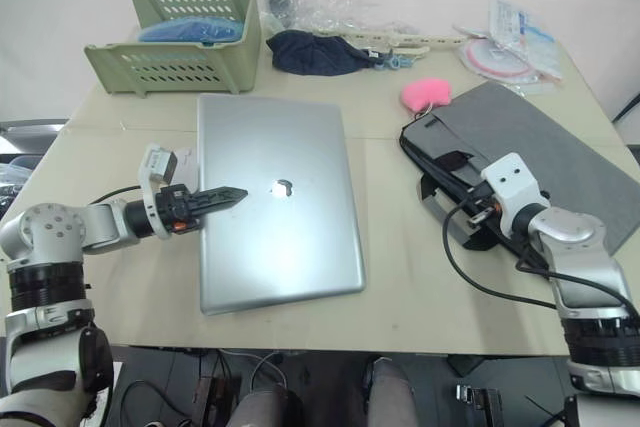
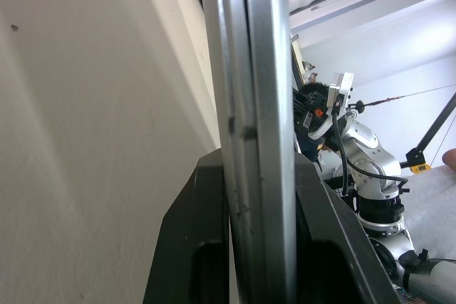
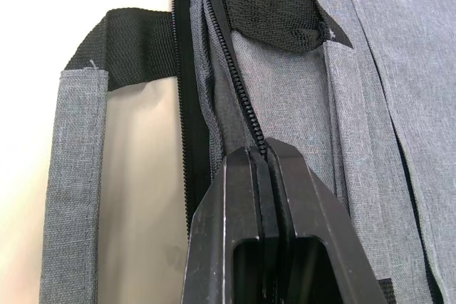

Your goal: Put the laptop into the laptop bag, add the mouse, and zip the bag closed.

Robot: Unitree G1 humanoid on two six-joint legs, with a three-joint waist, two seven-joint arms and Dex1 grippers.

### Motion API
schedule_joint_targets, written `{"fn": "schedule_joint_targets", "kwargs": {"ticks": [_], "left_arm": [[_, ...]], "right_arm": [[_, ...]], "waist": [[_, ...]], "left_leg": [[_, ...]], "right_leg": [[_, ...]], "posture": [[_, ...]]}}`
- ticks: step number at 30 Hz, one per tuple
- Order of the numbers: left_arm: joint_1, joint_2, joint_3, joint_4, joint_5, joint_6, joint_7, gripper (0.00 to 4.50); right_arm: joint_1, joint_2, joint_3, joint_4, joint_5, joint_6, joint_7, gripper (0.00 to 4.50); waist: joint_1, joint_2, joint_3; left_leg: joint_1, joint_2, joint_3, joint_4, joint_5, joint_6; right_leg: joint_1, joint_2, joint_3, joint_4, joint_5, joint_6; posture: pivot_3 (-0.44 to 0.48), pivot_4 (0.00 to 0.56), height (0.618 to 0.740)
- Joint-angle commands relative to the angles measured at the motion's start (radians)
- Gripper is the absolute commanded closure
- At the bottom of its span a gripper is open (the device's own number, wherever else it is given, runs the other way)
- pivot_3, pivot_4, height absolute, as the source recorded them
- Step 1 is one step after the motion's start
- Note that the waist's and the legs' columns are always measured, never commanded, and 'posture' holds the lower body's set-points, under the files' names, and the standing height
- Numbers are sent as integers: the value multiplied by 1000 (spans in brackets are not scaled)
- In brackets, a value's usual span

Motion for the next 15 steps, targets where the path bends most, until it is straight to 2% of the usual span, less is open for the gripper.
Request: {"fn": "schedule_joint_targets", "kwargs": {"ticks": [1, 5, 15], "left_arm": [[-3, 3, 0, -59, -15, -26, 5, 4062], [-3, 1, 3, -61, -20, -24, 9, 4062], [14, -17, 14, -78, -31, -21, 28, 4062]], "right_arm": [[-44, 11, -50, -54, 37, 46, -22, 4453], [-81, -1, -37, -106, 50, 93, -6, 4453], [-267, -20, 10, -237, 110, 399, -15, 4453]], "waist": [[0, 0, 0], [0, 0, 0], [6, 0, 0]], "left_leg": [[0, 0, 0, 0, 0, 0], [0, 0, 0, 0, 0, 0], [0, 0, 0, 0, 0, 0]], "right_leg": [[0, 0, 0, 0, 0, 0], [0, 0, 0, 0, 0, 0], [0, 0, -1, 0, 0, 0]], "posture": [[0, 150, 740], [0, 150, 740], [0, 150, 740]]}}
